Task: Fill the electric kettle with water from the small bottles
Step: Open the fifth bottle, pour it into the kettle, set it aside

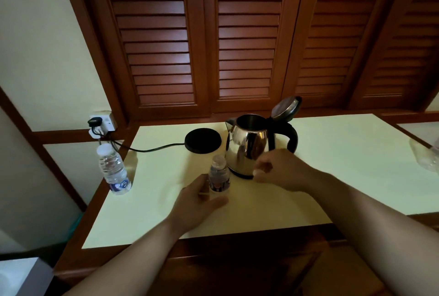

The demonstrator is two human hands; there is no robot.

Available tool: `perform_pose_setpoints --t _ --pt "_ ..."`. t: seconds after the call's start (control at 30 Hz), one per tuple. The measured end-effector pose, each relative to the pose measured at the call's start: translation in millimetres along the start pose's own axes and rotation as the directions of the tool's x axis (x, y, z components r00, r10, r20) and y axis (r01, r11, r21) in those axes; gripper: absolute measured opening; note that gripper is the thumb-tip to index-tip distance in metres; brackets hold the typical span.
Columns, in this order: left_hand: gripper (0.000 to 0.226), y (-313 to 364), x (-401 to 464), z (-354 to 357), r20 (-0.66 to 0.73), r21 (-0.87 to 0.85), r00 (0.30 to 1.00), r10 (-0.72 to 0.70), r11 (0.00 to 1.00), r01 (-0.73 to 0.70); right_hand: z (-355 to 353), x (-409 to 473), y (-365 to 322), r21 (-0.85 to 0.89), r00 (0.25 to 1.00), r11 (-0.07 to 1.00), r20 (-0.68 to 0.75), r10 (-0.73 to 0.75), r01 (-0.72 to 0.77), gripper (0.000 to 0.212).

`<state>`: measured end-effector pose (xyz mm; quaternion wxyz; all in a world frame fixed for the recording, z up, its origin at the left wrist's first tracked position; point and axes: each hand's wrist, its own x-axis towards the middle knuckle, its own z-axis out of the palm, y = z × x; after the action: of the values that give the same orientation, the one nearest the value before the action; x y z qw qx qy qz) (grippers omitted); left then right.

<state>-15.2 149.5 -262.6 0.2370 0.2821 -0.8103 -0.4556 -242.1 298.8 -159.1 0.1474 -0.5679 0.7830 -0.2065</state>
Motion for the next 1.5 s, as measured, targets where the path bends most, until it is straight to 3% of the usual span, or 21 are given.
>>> perform_pose_setpoints --t 0.17,0.37,0.47,0.6,0.77,0.93,1.23,1.5 --pt "0.078 0.3 1.0 1.9 -0.013 -0.026 1.000 -0.011 1.000 0.010 44.8 -11.8 42.8 0.037 0.996 0.995 0.004 0.094 -0.094 0.037" --pt "0.046 10.0 -0.2 7.0 -0.060 -0.011 0.998 -0.018 1.000 0.018 62.9 -16.3 59.1 0.005 0.993 0.998 -0.102 0.058 -0.058 0.056" --pt "0.042 8.2 2.5 10.7 -0.087 -0.040 0.996 -0.025 0.999 0.021 63.1 -21.5 69.6 -0.060 0.982 0.995 -0.172 0.072 -0.083 0.060" --pt "0.042 6.2 9.7 15.1 -0.114 -0.096 0.993 -0.025 0.995 0.014 70.5 -28.8 83.5 -0.105 0.979 0.986 -0.174 0.107 -0.127 0.096" --pt "0.043 8.4 20.2 13.7 -0.149 -0.200 0.985 -0.082 0.978 0.051 74.6 -24.0 89.3 -0.059 0.959 0.978 -0.216 0.181 -0.198 0.091" --pt "0.035 24.9 34.1 -3.2 -0.136 -0.258 0.990 -0.030 0.966 -0.006 74.0 -23.8 86.5 -0.178 0.955 0.948 -0.184 0.231 -0.263 0.082" --pt "0.034 84.7 83.1 -38.5 -0.185 -0.044 0.981 0.064 0.996 -0.073 70.7 -26.8 85.2 -0.177 0.958 0.948 -0.168 0.234 -0.263 0.079" --pt "0.038 113.6 117.2 -58.4 -0.105 0.326 0.986 0.128 0.941 -0.087 67.8 -26.9 83.2 -0.189 0.961 0.948 -0.157 0.228 -0.256 0.076"
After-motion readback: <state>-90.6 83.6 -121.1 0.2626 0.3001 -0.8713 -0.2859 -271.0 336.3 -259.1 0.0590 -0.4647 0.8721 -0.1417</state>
